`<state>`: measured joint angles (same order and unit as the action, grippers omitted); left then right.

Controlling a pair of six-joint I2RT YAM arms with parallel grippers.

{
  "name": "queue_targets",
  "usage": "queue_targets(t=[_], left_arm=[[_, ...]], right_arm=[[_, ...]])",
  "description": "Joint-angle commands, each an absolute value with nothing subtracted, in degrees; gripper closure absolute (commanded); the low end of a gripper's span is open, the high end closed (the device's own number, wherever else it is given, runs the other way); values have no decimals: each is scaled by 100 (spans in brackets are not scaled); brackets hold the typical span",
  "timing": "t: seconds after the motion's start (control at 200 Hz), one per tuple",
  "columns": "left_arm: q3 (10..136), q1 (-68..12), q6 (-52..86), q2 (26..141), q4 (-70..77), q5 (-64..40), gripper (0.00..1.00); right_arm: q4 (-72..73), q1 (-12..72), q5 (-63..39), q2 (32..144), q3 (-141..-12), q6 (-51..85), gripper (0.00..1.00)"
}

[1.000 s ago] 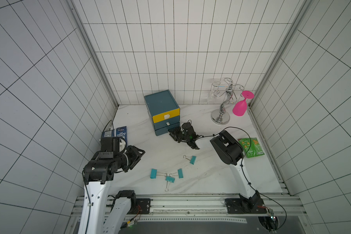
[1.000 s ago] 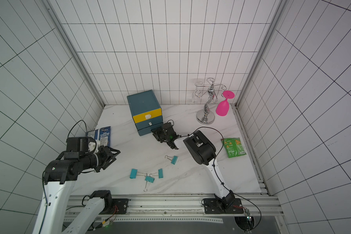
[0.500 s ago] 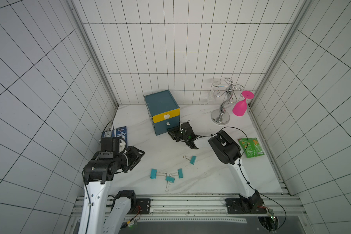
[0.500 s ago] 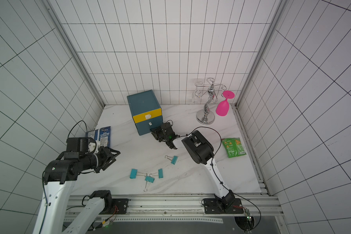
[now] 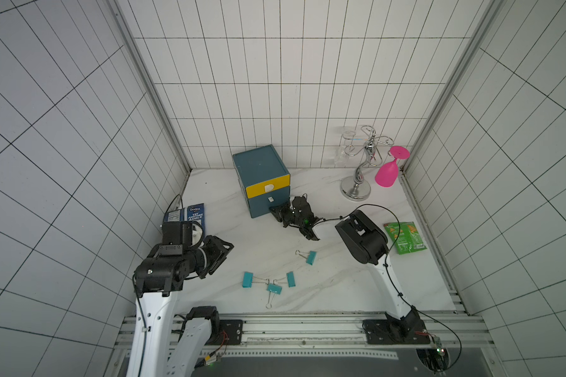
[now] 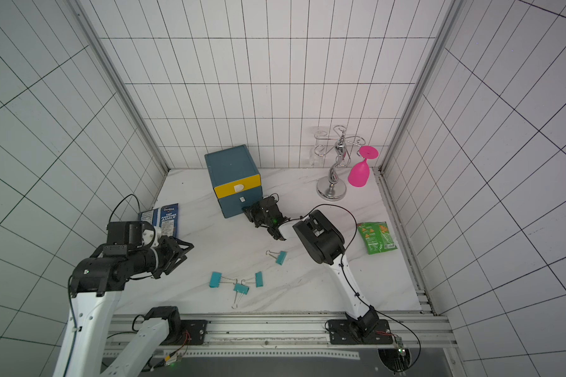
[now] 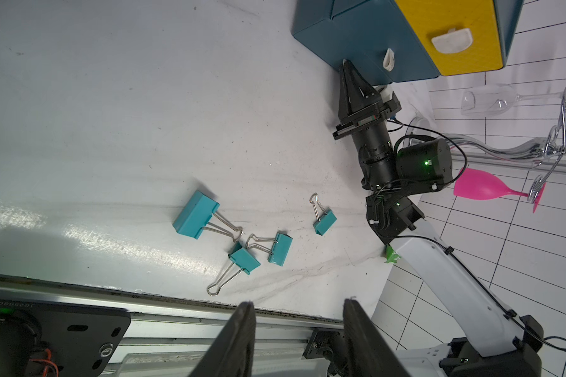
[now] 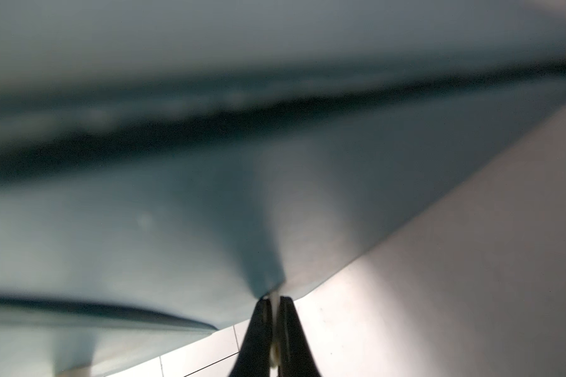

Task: Put the binder clips in the drawer according to color
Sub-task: Open the drawer in the storage box.

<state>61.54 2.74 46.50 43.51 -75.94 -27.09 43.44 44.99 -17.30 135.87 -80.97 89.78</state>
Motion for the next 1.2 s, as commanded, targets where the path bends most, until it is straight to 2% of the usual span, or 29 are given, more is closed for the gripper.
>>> queue_targets(t=[0.0, 0.79, 1.199], left_arm=[[6131, 290, 4648, 4295, -7455, -2716, 53], [5607, 290, 5107, 4154, -6689, -2980, 53], [5530, 290, 5191, 4051, -6627, -3032, 53]], right_arm=[[4474, 4474, -1681, 13480, -7897, 8941, 100], [5070, 4737, -2101, 12023, -5558, 8930, 100], [4958, 4799, -2249, 11604, -5138, 8842, 100]])
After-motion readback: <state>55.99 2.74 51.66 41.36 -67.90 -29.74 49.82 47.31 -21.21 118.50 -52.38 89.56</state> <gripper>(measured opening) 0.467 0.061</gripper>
